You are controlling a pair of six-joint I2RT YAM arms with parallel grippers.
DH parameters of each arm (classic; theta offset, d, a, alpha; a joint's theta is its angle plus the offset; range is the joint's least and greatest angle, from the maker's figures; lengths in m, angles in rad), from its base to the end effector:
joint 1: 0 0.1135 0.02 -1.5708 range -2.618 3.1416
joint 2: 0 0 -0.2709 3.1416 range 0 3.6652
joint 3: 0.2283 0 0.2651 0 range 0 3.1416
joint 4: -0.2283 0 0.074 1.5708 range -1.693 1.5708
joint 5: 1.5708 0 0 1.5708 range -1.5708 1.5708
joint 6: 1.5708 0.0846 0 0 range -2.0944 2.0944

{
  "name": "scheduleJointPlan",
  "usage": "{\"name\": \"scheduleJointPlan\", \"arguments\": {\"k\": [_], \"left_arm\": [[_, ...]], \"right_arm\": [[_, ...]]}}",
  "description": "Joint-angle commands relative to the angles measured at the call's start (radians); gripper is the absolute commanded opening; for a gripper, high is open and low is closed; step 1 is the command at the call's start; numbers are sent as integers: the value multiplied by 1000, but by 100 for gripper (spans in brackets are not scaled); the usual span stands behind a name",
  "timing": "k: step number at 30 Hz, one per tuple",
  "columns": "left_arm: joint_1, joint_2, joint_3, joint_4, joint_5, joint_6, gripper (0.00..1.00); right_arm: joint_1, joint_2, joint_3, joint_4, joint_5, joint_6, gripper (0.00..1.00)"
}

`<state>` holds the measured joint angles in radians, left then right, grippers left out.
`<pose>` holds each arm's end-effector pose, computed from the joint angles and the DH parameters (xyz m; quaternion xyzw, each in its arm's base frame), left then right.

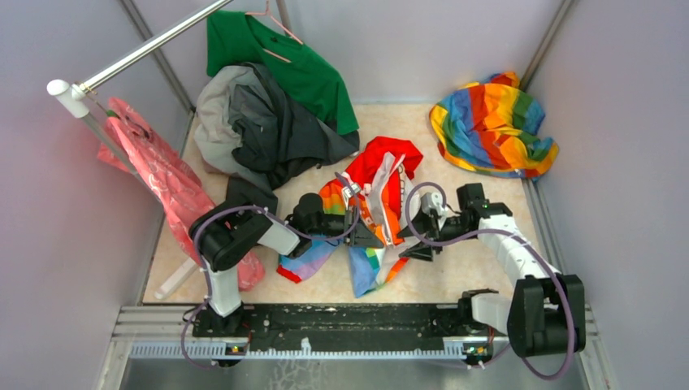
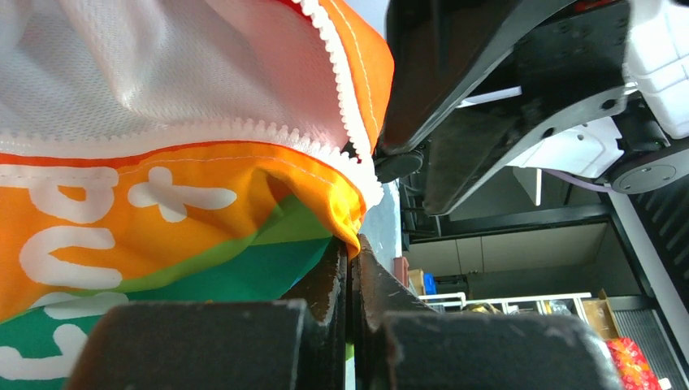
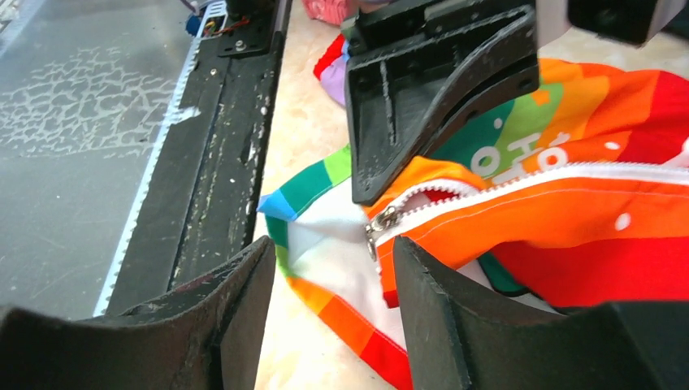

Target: Zip up the jacket

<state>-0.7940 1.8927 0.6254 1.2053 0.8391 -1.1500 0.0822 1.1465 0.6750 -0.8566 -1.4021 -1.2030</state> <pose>0.2148 -0.3083 0.1339 0.1567 0.7044 -0.6839 0.1073 0.1795 0.0985 0.2109 -0.5171 0.5605 0.4932 0.4187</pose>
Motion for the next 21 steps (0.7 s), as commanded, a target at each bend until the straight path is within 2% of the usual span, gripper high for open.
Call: {"name": "scheduleJointPlan", "arguments": {"k": [1,6,13,21], "left_arm": [[4,17,11,65,9,-7,0],[4,28,11,91,13,-16,0],[1,34,14,116,21,-20,0],[-1,26,12,128,21,-24,0]], "right_arm": [[-4,-10,-27,-20,-12,-127,55],[-4,-8,-50,2,-6,-140,53],[-4,-2,-60,67,-1,-63,47],[4,7,-84,225,-40,218,35]]}}
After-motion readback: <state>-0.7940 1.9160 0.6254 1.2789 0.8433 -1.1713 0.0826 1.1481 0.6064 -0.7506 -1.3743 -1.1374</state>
